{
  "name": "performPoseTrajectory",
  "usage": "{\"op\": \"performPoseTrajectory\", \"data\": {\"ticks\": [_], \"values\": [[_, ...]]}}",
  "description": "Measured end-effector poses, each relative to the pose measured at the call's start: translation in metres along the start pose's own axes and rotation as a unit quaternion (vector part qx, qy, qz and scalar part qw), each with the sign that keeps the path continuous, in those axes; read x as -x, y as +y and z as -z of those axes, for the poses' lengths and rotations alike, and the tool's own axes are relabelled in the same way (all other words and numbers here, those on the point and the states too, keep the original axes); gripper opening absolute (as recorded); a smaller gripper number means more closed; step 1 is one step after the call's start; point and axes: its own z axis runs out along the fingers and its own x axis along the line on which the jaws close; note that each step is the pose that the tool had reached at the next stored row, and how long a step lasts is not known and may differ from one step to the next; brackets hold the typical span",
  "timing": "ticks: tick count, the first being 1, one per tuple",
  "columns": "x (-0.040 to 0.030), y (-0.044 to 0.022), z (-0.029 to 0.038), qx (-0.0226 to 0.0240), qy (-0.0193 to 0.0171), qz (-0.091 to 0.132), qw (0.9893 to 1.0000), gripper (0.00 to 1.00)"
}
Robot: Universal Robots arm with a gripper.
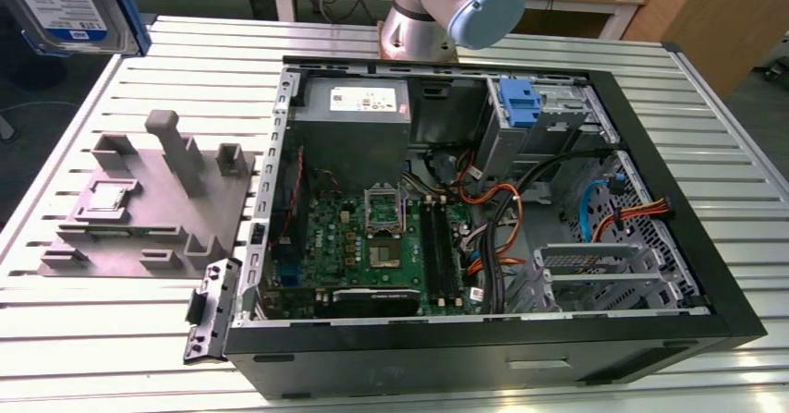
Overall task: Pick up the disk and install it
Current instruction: 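Pick up the disk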
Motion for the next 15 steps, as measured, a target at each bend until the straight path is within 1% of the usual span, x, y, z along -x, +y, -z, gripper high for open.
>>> {"op": "performPoseTrajectory", "data": {"ticks": [15], "values": [[0.0001, -0.0073, -0.0002, 0.0, 0.0, 0.0, 1.0, 0.37]]}}
